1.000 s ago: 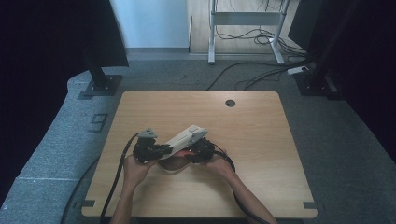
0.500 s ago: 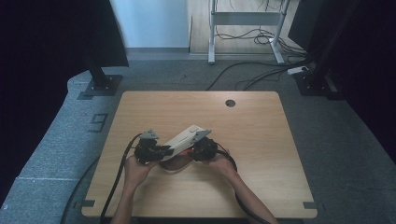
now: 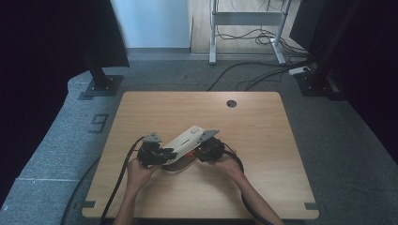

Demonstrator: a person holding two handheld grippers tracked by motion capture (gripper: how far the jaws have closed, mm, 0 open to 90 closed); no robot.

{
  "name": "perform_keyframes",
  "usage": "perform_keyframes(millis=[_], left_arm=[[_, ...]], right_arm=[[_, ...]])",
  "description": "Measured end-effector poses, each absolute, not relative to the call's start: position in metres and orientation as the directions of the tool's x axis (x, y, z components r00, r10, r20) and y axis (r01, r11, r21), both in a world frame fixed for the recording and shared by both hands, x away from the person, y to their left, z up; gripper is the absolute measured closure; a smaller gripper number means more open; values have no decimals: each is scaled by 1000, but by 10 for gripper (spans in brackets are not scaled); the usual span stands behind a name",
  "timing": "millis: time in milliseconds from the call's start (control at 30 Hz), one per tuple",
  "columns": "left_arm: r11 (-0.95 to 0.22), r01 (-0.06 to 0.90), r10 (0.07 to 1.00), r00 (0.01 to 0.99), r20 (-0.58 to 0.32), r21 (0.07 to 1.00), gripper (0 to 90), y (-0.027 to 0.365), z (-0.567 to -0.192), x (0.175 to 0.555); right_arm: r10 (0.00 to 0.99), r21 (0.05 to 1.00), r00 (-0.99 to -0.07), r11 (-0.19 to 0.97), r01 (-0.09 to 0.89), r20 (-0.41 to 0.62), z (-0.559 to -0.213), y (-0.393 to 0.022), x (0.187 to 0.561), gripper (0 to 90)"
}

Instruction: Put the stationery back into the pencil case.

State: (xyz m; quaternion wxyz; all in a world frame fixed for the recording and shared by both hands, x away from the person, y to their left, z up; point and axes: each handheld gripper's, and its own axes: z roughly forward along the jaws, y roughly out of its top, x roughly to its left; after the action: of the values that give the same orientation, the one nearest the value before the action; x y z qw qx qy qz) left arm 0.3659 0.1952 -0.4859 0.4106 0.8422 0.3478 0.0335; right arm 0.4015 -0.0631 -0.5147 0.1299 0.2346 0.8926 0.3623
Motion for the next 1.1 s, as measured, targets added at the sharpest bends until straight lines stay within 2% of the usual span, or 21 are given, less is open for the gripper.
perform_keyframes(millis=[433, 833, 967, 1100], left_arm=[[-427, 561, 609, 758, -233, 709, 630, 193, -495, 365], [-495, 531, 615, 773, -154, 688, 565, 182, -504, 361], [-530, 498, 614, 784, -94, 686, 517, 176, -509, 357], [-542, 480, 606, 792, -75, 690, 454, 174, -510, 356]], right_arm=[[542, 710, -839, 609, 354, -46, -515, -82, 401, 484], [560, 731, -828, 574, 369, -22, -507, -103, 400, 422], [565, 731, -825, 569, 376, -16, -507, -105, 400, 371], [565, 729, -825, 570, 378, -15, -507, -106, 399, 335]])
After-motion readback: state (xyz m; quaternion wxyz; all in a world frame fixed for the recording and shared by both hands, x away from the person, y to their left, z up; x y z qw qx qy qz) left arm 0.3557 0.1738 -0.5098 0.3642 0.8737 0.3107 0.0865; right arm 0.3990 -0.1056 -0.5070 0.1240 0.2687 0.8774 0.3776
